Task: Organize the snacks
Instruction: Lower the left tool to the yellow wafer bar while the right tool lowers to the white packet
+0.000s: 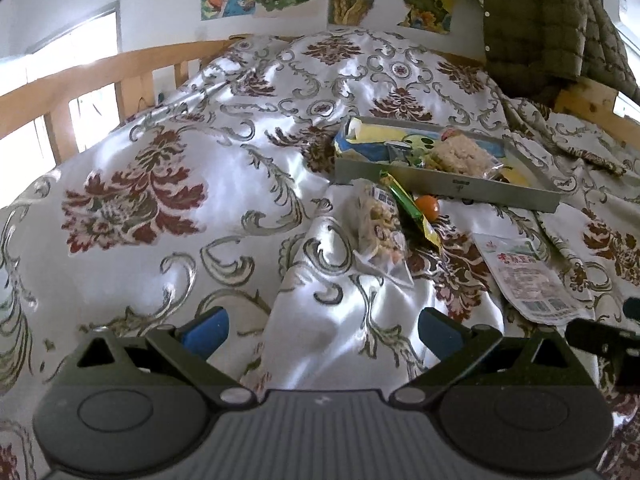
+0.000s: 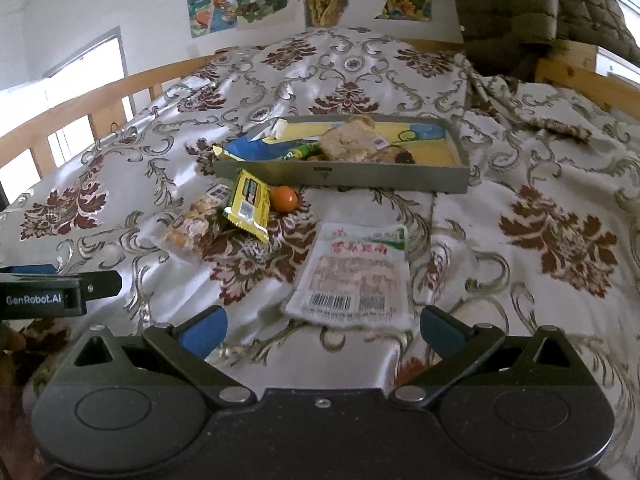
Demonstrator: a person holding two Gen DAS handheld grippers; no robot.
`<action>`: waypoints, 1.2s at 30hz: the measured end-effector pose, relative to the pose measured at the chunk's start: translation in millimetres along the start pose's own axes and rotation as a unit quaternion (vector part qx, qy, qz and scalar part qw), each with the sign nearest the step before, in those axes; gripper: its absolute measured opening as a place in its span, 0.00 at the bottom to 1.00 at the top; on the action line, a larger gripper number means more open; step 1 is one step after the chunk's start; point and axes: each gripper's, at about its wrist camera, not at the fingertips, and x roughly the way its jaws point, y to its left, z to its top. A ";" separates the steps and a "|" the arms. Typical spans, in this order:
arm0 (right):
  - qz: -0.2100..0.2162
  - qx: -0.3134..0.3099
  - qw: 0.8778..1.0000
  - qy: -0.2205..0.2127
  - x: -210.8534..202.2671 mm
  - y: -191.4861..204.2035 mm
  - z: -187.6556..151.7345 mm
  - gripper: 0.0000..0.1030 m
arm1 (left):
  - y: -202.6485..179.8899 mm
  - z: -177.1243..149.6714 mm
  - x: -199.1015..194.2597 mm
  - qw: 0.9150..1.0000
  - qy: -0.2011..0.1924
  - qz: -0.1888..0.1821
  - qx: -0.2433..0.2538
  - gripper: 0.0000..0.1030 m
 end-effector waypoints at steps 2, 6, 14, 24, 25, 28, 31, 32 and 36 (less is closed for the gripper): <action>0.002 0.002 1.000 0.001 8.5 -3.4 4.3 0.99 | -1.6 4.4 4.1 1.000 -0.004 -0.008 0.005 1.00; -0.001 0.013 1.000 0.011 31.6 -14.4 8.4 0.99 | -7.5 17.2 13.3 1.000 -0.013 -0.023 0.016 1.00; 0.005 0.010 1.000 0.021 73.6 -21.4 20.6 0.99 | -28.8 50.3 38.0 0.994 -0.038 -0.079 0.071 1.00; 0.020 0.044 0.998 0.035 107.7 -40.7 25.0 0.99 | -53.0 84.8 96.3 0.982 0.025 -0.176 0.058 1.00; 0.020 0.040 0.998 0.036 109.6 -40.8 24.5 0.99 | -54.7 86.3 101.6 0.981 0.032 -0.181 0.053 1.00; 0.021 0.028 0.999 0.036 115.0 -38.1 23.3 0.99 | -61.5 90.6 120.4 0.981 0.057 -0.183 0.039 1.00; 0.038 0.015 0.998 0.037 122.9 -36.3 20.5 0.99 | -63.4 94.4 134.5 0.980 0.063 -0.187 0.018 0.99; 0.042 0.009 0.998 0.036 125.1 -35.3 19.8 0.99 | -63.7 95.6 136.6 0.980 0.062 -0.188 0.015 0.98; 0.047 -0.023 0.998 0.036 132.2 -28.6 20.1 0.99 | -67.3 101.0 148.7 0.982 0.060 -0.180 0.014 0.88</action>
